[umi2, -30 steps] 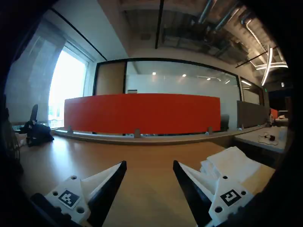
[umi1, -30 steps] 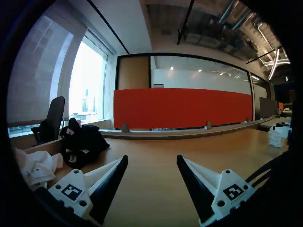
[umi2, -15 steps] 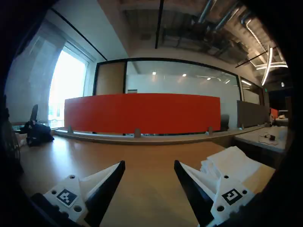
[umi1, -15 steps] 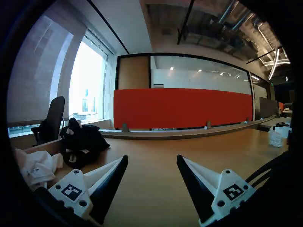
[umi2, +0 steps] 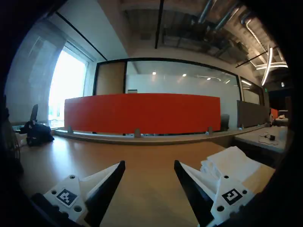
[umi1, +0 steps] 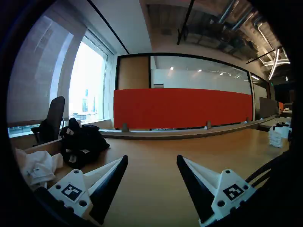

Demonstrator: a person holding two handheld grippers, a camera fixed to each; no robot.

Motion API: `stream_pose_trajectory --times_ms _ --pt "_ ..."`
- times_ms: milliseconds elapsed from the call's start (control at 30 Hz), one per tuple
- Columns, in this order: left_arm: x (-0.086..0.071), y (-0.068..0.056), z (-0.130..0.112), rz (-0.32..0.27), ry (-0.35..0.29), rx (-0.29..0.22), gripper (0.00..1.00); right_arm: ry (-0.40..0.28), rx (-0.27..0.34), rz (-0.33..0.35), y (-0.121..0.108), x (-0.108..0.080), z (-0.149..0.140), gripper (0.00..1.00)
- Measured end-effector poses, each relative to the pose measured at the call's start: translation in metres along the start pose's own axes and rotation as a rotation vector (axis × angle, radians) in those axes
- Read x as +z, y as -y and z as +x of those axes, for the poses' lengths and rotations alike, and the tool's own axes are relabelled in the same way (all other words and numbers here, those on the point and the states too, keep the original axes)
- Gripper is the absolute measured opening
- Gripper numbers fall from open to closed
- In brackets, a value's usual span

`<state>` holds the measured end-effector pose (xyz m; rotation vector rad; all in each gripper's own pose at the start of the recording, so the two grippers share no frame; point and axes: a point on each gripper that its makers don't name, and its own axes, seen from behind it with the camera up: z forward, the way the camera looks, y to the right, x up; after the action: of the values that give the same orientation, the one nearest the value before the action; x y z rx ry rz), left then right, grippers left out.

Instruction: Fold towel

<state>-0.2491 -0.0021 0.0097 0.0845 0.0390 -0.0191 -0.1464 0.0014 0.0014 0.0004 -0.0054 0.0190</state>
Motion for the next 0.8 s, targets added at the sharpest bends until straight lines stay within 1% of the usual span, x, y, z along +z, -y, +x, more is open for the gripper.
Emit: stream_pose_trajectory --times_ms 800 --pt "-0.0005 0.0022 0.0071 -0.001 0.003 0.000 0.96 0.000 0.000 0.000 0.0001 0.0002 -0.0003 1.00"
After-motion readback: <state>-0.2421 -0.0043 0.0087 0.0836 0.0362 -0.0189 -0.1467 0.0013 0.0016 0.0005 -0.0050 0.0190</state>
